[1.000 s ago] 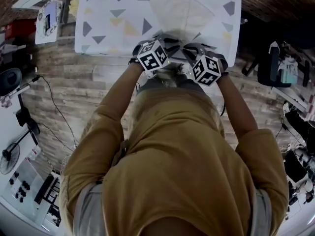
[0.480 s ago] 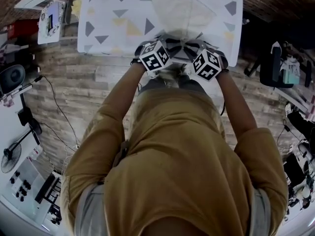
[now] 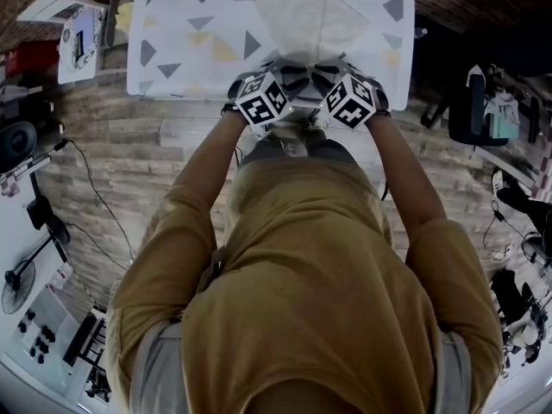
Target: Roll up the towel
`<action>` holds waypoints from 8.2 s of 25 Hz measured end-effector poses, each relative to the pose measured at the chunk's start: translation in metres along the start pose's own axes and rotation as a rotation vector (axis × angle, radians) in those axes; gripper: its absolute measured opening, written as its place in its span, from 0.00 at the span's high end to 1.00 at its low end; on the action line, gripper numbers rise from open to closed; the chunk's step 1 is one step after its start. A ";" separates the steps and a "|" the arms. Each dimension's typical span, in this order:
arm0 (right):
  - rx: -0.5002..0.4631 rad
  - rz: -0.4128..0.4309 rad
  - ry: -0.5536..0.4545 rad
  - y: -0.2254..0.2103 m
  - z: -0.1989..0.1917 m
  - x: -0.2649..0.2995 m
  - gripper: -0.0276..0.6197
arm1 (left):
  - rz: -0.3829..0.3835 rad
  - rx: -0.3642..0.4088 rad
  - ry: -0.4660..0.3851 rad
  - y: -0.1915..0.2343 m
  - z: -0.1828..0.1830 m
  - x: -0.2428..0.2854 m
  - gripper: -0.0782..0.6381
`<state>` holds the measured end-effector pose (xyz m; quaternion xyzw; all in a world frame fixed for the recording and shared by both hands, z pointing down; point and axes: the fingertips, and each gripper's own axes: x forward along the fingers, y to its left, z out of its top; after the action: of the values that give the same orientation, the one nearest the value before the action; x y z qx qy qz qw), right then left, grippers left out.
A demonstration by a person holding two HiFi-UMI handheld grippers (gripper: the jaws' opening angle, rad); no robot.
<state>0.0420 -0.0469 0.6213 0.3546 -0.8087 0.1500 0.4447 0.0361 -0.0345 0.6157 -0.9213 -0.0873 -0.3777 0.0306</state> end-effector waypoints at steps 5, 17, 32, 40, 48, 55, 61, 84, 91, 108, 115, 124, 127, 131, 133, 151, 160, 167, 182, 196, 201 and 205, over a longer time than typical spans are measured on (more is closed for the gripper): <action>0.048 0.014 -0.008 -0.003 -0.001 0.000 0.91 | 0.022 0.121 0.001 -0.008 0.004 -0.010 0.76; 0.248 0.058 -0.048 -0.015 -0.001 -0.006 0.91 | 0.030 0.543 0.162 -0.008 -0.012 0.001 0.73; 0.107 0.014 -0.038 -0.003 -0.007 -0.020 0.91 | -0.002 0.470 0.172 -0.006 -0.015 0.003 0.77; -0.283 -0.044 -0.047 0.025 -0.001 -0.035 0.72 | 0.001 0.258 0.055 -0.001 0.007 -0.011 0.77; -0.450 -0.133 -0.044 0.016 0.016 -0.019 0.68 | -0.028 0.171 0.007 -0.003 0.018 -0.021 0.77; -0.512 -0.201 -0.043 0.010 0.019 -0.023 0.69 | -0.041 0.167 0.019 -0.007 0.015 -0.023 0.77; -0.577 -0.178 -0.045 0.019 0.018 -0.016 0.69 | -0.049 0.159 0.006 -0.006 0.021 -0.024 0.77; -0.230 0.132 -0.058 0.018 0.019 -0.039 0.87 | -0.052 0.238 -0.044 -0.011 0.037 -0.028 0.69; -0.125 0.145 -0.074 0.006 0.010 -0.044 0.87 | -0.108 0.047 -0.132 0.001 0.046 -0.030 0.74; -0.292 0.228 -0.074 0.014 0.019 -0.036 0.81 | -0.292 -0.115 -0.169 0.000 0.042 -0.025 0.74; -0.074 0.303 -0.071 0.012 0.007 -0.037 0.84 | -0.296 -0.151 -0.168 0.000 0.037 -0.023 0.74; 0.137 0.375 -0.059 0.003 0.003 -0.028 0.88 | -0.278 -0.273 -0.170 0.010 0.028 -0.013 0.74; 0.250 0.411 -0.061 -0.005 0.002 -0.024 0.88 | -0.263 -0.336 -0.174 0.019 0.027 -0.009 0.74; 0.354 0.400 -0.062 -0.017 0.000 -0.024 0.87 | -0.234 -0.421 -0.171 0.032 0.025 -0.005 0.74; 0.373 0.364 -0.066 -0.023 -0.002 -0.027 0.87 | -0.208 -0.452 -0.160 0.039 0.021 -0.004 0.74; 0.109 0.063 -0.002 -0.023 -0.003 -0.007 0.88 | -0.112 -0.434 -0.023 0.050 0.011 0.009 0.74; 0.141 0.085 0.031 -0.023 -0.007 0.000 0.87 | 0.134 -0.346 -0.076 0.062 0.020 -0.026 0.65; 0.123 0.076 0.052 -0.022 -0.008 -0.001 0.87 | 0.037 0.023 -0.008 0.013 0.024 -0.013 0.66; -0.079 0.036 0.083 -0.010 -0.015 -0.017 0.86 | -0.011 0.078 0.051 0.012 0.010 0.002 0.64; -0.410 -0.043 0.161 -0.005 -0.013 -0.006 0.72 | 0.026 0.289 0.187 0.021 -0.005 0.012 0.64; -0.384 -0.085 0.162 -0.012 -0.013 -0.006 0.73 | 0.035 0.264 0.175 0.023 -0.003 0.010 0.65; -0.324 -0.072 0.158 -0.012 -0.016 -0.005 0.80 | 0.025 0.225 0.164 0.023 -0.002 0.008 0.67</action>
<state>0.0620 -0.0442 0.6248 0.2942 -0.7716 0.0293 0.5633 0.0444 -0.0559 0.6225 -0.8790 -0.1149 -0.4393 0.1455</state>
